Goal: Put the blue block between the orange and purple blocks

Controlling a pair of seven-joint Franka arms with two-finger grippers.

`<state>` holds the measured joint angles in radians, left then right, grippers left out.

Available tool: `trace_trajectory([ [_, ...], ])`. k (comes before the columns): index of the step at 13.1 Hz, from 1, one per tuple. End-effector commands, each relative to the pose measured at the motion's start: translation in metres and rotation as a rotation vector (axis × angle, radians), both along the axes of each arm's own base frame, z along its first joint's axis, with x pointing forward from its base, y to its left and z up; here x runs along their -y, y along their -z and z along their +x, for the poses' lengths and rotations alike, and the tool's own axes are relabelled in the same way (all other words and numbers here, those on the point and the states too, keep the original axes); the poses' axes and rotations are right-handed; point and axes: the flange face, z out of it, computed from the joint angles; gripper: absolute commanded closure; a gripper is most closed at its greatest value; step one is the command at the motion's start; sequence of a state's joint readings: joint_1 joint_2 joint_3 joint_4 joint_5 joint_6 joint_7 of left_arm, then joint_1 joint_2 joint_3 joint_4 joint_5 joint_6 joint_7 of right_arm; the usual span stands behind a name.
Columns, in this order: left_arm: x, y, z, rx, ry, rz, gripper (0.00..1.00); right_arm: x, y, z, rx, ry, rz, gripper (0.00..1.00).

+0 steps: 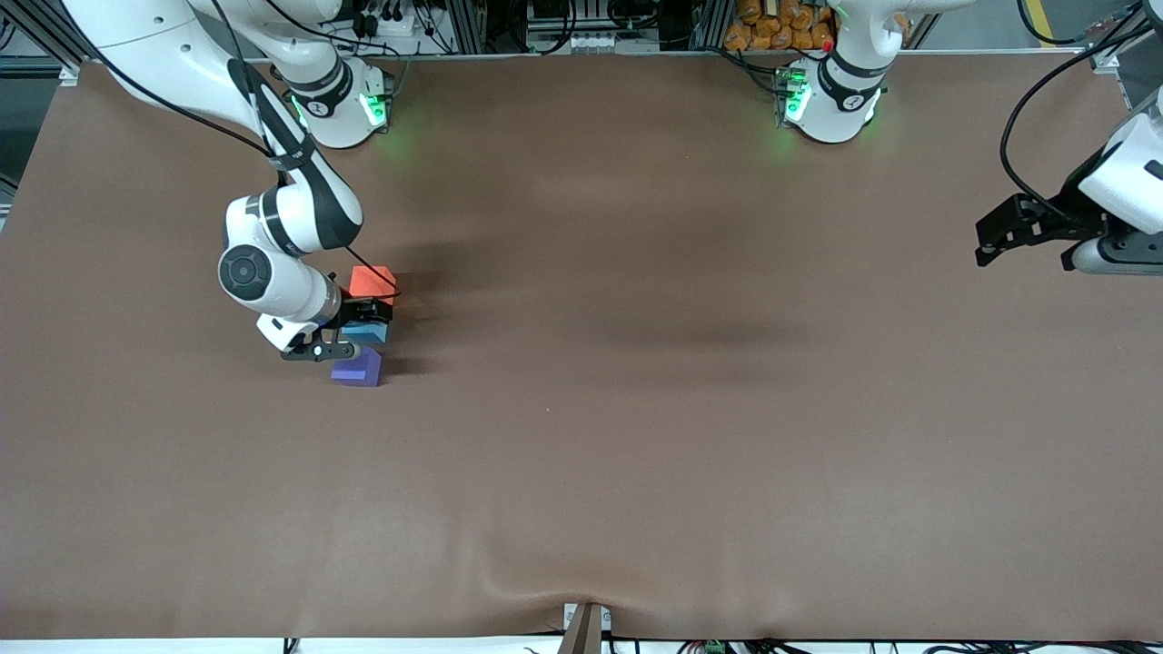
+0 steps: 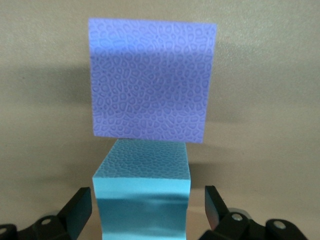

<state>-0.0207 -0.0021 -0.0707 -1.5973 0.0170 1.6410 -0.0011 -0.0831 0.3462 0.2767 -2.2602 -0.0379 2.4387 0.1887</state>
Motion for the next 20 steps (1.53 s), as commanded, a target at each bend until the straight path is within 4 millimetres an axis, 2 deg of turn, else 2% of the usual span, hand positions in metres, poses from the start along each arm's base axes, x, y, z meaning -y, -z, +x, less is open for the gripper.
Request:
trace_trajectory([
  [1,0.005,-0.008,-0.007,-0.025,0.030,0.000,0.00,-0.005,-0.028,0.007,0.042,0.023,0.002,0.00],
  [3,0.005,-0.008,-0.009,-0.034,0.030,-0.001,0.00,-0.017,-0.058,0.021,0.012,0.019,-0.015,0.00],
  [7,0.003,-0.008,-0.010,-0.042,0.025,-0.001,0.00,-0.023,-0.152,0.066,-0.036,0.015,-0.033,0.00],
  [10,0.002,-0.008,-0.010,-0.042,0.021,-0.001,0.00,-0.021,-0.202,0.085,-0.006,0.023,-0.027,0.00],
  [14,-0.001,-0.008,-0.010,-0.042,0.007,-0.001,0.00,-0.009,-0.292,0.105,0.007,0.093,0.031,0.00],
  [18,-0.002,-0.010,-0.010,-0.037,0.001,-0.002,0.00,0.006,-0.337,0.113,0.076,0.101,0.036,0.00],
  [20,-0.002,-0.012,-0.011,-0.034,0.001,-0.002,0.00,0.031,-0.369,0.117,0.105,0.133,0.023,0.00],
])
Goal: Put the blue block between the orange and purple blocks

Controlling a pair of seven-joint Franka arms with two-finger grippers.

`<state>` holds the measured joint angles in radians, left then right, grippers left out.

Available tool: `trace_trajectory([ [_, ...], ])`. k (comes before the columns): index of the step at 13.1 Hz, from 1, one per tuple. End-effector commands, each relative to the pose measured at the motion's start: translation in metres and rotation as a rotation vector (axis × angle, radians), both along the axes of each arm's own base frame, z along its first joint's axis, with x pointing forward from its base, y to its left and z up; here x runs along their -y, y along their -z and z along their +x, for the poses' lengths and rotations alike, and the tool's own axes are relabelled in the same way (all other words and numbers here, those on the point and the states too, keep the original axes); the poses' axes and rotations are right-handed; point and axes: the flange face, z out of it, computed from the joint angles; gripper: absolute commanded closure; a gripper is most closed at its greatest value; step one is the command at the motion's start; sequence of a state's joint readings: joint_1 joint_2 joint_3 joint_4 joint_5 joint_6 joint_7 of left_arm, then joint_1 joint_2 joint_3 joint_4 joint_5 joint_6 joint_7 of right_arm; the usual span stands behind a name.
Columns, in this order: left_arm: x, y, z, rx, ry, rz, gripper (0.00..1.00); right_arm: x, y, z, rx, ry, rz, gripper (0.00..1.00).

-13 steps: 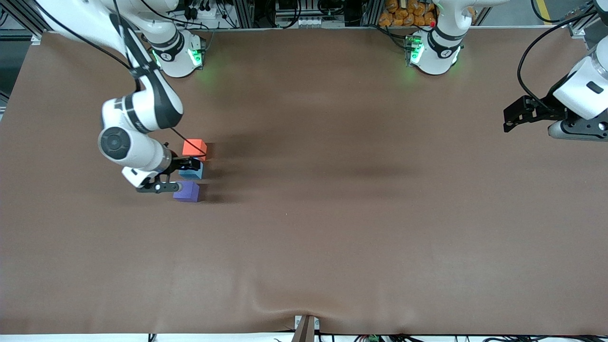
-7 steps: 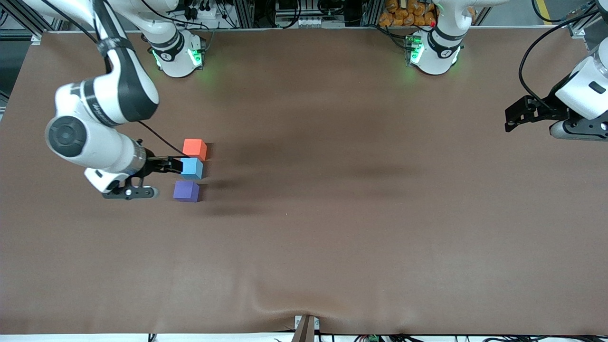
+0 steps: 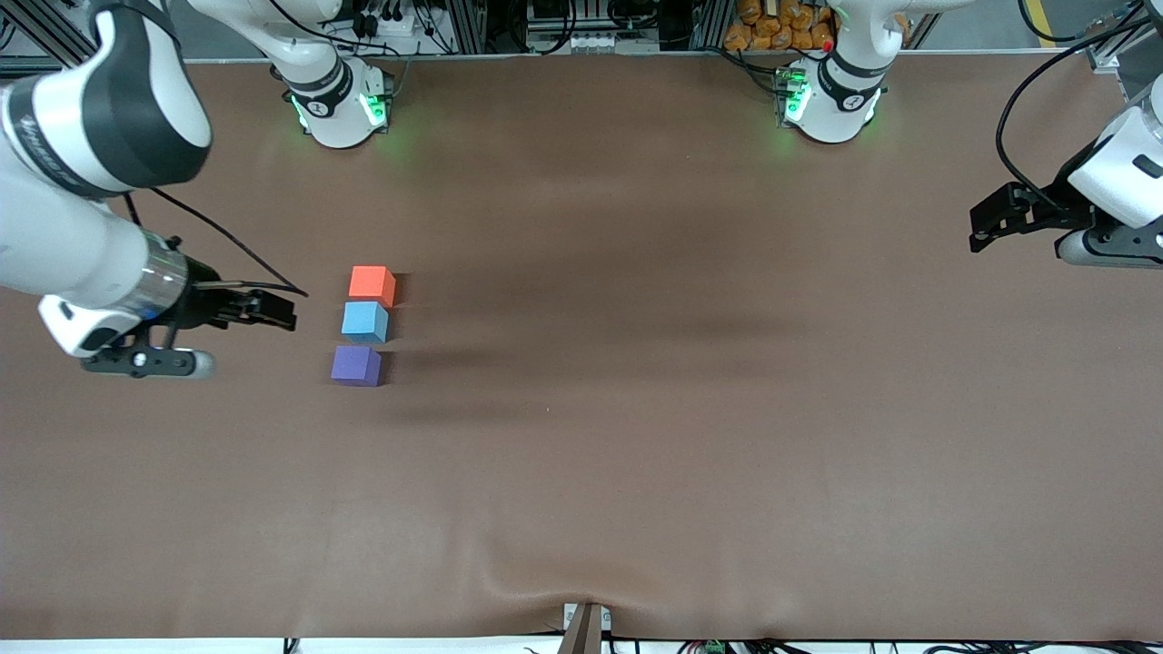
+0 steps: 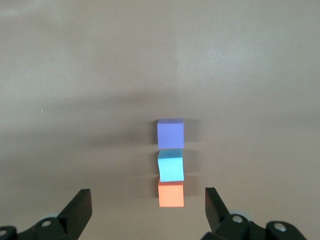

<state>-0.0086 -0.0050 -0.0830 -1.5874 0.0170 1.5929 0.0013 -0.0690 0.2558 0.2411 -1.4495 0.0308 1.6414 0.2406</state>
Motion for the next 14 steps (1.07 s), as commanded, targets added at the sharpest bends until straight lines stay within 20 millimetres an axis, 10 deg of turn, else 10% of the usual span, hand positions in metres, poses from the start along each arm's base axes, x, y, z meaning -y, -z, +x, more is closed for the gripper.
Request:
trace_trajectory([
  [1,-0.002,-0.010,-0.006,0.003,-0.001,-0.005,0.00,0.038,-0.048,0.005,0.025,0.036,-0.009,0.00],
  [14,-0.005,-0.016,-0.009,0.013,-0.007,-0.005,0.00,0.147,-0.154,-0.063,0.048,0.086,-0.059,0.00],
])
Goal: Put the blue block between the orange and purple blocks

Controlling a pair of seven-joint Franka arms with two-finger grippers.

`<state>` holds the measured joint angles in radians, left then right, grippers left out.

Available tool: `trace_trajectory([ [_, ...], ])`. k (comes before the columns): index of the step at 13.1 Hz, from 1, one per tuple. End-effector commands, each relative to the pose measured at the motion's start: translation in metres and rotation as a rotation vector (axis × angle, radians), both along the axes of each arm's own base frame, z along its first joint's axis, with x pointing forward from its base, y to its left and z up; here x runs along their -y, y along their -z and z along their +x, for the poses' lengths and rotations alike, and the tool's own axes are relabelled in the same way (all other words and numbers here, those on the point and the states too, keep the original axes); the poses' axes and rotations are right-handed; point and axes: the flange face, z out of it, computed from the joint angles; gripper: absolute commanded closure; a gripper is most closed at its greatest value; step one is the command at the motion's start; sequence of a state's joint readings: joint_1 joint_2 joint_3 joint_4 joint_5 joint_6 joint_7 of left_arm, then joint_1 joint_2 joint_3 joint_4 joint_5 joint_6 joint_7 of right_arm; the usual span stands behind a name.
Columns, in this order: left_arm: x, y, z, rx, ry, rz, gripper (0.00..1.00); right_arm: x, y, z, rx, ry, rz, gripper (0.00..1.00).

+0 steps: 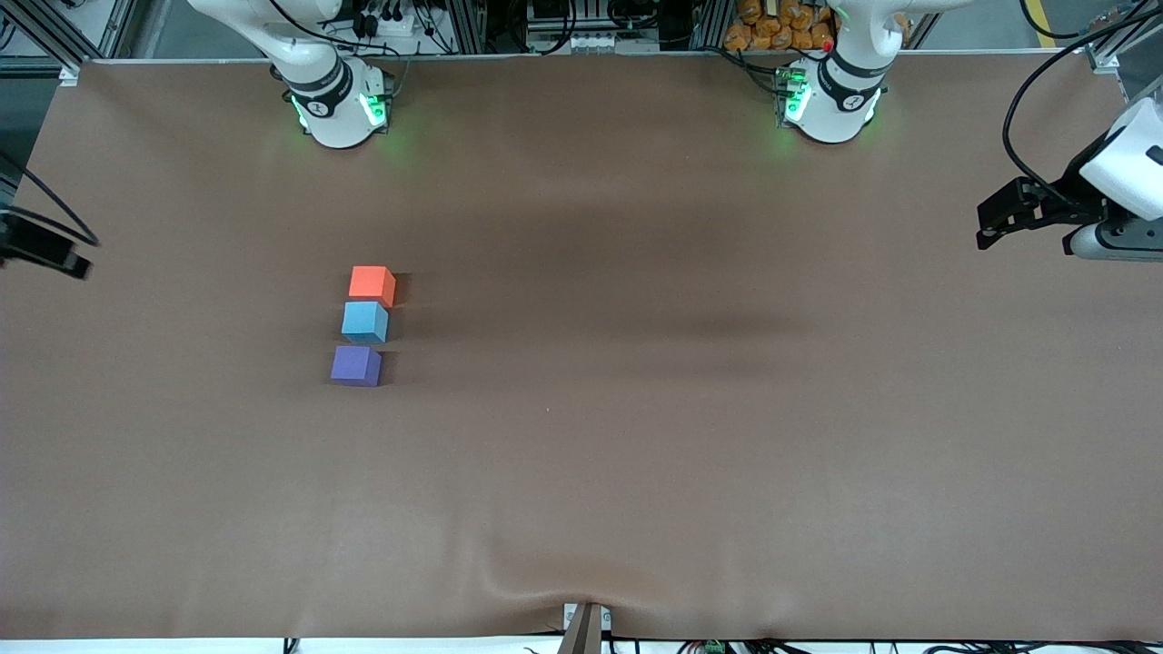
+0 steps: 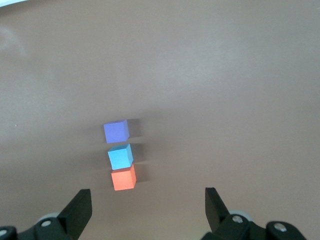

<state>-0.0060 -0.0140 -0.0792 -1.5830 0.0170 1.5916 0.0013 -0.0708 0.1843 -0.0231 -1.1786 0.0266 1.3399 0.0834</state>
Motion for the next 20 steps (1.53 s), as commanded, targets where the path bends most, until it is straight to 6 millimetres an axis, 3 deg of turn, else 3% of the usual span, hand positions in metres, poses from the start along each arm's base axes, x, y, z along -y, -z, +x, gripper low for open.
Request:
trace_trajectory([
  [1,-0.002,-0.010,-0.007,0.003,-0.001,-0.005,0.00,0.003,-0.017,-0.028,-0.007,-0.005,0.005,0.00],
  [7,-0.002,-0.012,-0.010,0.001,-0.001,-0.004,0.00,0.007,0.007,-0.079,0.023,0.016,0.012,0.00],
  [20,-0.003,-0.025,-0.009,0.019,0.003,0.005,0.00,-0.005,0.003,-0.065,0.070,-0.018,0.003,0.00],
])
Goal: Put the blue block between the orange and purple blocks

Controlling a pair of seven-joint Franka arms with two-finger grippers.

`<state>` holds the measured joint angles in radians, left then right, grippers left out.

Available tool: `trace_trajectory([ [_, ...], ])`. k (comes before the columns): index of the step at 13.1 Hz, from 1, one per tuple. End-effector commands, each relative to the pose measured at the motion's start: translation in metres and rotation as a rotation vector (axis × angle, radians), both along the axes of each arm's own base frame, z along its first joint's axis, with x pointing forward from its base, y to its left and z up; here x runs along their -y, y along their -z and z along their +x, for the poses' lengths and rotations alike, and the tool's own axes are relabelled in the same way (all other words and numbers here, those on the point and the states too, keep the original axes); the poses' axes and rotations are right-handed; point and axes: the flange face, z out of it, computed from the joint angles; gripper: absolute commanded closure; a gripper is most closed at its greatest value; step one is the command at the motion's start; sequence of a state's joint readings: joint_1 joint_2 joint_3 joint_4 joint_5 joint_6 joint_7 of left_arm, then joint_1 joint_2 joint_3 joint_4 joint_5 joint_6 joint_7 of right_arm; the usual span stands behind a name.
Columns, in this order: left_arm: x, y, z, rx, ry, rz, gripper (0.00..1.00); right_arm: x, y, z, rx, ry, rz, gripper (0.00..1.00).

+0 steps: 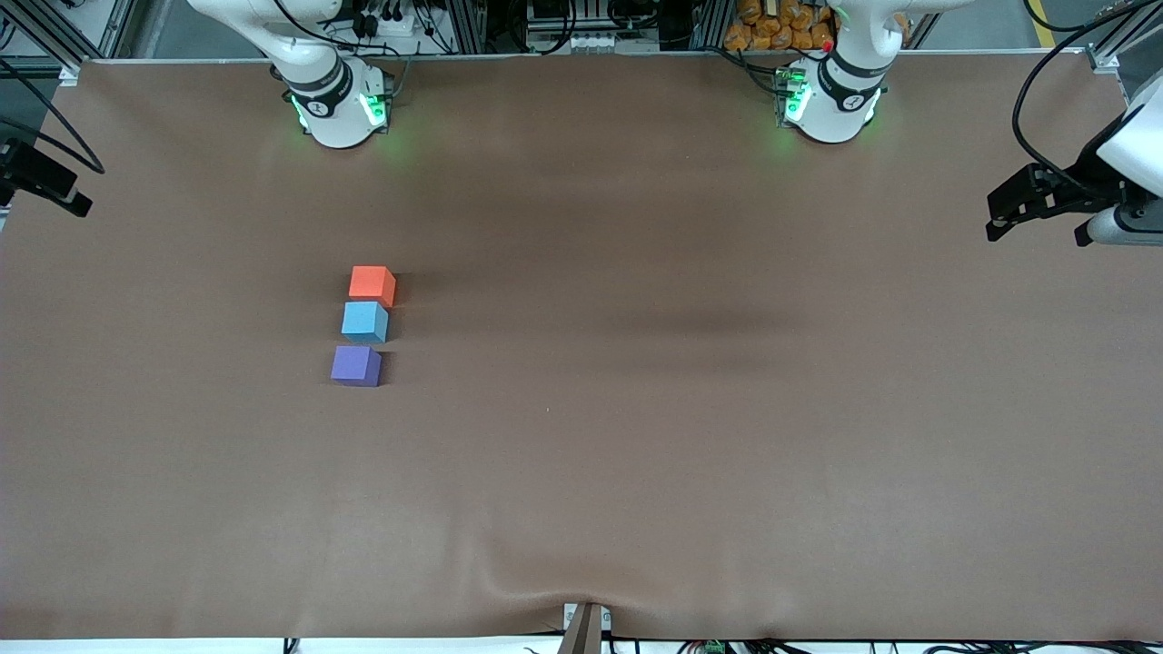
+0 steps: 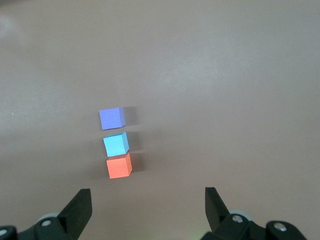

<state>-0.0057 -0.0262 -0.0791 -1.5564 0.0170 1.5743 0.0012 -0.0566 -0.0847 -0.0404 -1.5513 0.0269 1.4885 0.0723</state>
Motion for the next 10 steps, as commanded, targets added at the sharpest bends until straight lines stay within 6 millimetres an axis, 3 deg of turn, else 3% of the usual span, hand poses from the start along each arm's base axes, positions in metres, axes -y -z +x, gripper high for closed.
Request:
trace_trajectory([
  [1,-0.002,-0.007,-0.004,-0.004,0.005,0.006,0.00,-0.005,-0.005,0.000,0.027,-0.017,-0.002,0.00],
  [10,-0.003,-0.016,-0.010,-0.031,0.002,0.008,0.00,-0.010,-0.009,0.002,0.032,-0.018,-0.004,0.00],
])
